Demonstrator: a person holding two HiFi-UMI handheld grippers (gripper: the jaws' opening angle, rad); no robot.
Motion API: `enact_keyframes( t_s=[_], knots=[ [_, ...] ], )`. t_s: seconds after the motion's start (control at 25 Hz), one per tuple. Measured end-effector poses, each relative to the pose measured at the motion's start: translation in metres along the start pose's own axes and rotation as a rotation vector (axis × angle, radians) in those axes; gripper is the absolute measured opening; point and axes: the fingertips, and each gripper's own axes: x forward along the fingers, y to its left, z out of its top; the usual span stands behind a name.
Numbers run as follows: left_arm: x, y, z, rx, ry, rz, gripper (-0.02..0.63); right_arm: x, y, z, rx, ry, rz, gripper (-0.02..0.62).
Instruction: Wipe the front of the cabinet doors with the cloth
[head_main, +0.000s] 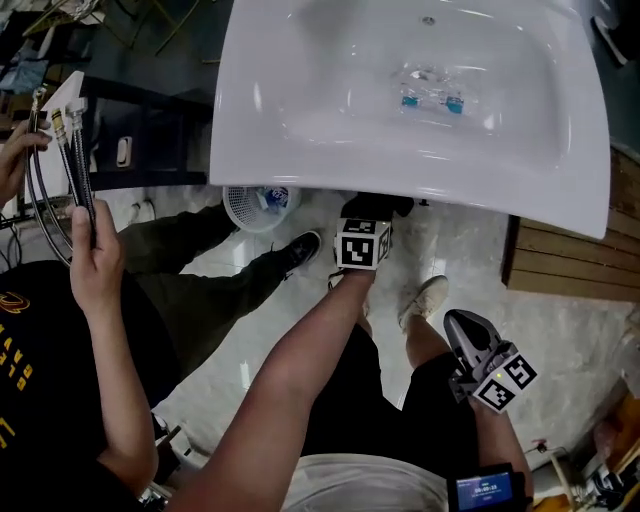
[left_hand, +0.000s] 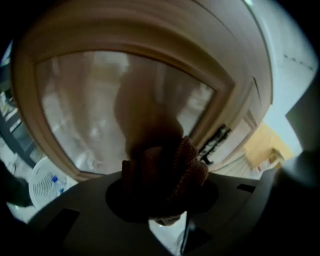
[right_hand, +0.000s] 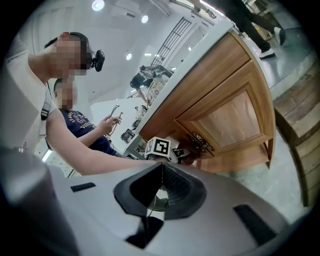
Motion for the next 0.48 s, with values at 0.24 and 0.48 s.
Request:
enact_keyframes(
  t_s=[0.24, 0.48],
  knots=[
    [-0.027, 0.081, -0.003, -0.123, -0.024, 0.143, 0.152, 0.023, 0.016, 0.011, -0.045, -0.012, 0.026, 0.014],
    [-0.045, 0.127, -0.003, -0.036, -0.034, 0.196, 0.152, 0.047, 0.016, 0.009, -0.067, -0.021, 0.044, 0.014]
  ],
)
